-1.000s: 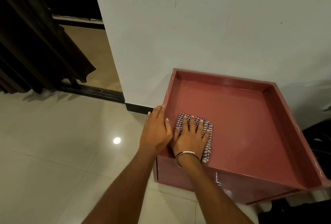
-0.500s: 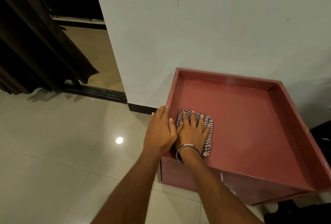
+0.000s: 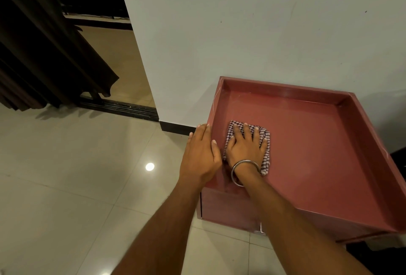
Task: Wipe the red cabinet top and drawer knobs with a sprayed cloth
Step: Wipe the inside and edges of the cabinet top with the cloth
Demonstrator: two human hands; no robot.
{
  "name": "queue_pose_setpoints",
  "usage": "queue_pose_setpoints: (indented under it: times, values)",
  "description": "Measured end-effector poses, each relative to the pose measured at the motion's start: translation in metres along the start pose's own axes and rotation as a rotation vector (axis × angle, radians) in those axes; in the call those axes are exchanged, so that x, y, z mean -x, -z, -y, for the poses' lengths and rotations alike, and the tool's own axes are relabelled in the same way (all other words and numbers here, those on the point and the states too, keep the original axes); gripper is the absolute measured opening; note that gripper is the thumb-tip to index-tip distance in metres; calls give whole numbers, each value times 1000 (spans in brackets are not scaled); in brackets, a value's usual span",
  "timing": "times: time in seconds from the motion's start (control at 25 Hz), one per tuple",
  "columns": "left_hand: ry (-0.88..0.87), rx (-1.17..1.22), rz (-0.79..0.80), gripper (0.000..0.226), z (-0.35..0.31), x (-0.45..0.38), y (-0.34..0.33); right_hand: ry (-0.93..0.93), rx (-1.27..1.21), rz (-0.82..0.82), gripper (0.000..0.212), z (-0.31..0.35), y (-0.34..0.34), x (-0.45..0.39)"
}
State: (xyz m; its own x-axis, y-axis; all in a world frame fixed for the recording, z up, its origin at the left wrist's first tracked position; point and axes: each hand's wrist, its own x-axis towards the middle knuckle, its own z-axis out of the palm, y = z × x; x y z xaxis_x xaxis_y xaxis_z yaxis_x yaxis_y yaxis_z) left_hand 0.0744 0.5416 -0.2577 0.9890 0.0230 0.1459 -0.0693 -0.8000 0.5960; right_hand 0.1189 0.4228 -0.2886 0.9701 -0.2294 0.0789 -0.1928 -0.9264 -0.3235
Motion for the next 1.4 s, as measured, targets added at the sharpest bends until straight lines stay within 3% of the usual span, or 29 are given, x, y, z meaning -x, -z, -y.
queue_pose_setpoints:
  times: [0.12, 0.28, 0.6, 0.8, 1.08, 1.28, 1.4]
  values:
    - [-12, -32, 3, 64, -2, 0, -1, 2, 6, 43, 49, 14, -2, 0]
    - [-11, -39, 30, 66, 0, -2, -2, 160, 49, 125, 50, 32, -9, -4]
    - [-12, -4, -9, 64, 3, -2, -4, -35, -11, 46, 51, 25, -11, -35]
    - [-17, 8, -15, 62, 3, -2, -5, 102, 12, 106, 50, 41, -16, -42]
    - [-10, -8, -36, 58, 4, -1, -5, -31, 7, 43, 50, 24, -14, -70]
    - [-24, -4, -26, 59, 2, -1, -4, 91, 7, 114, 48, 46, -18, -79]
    - [-32, -29, -22, 59, 2, -1, -3, 95, 1, 60, 48, 36, -19, -86]
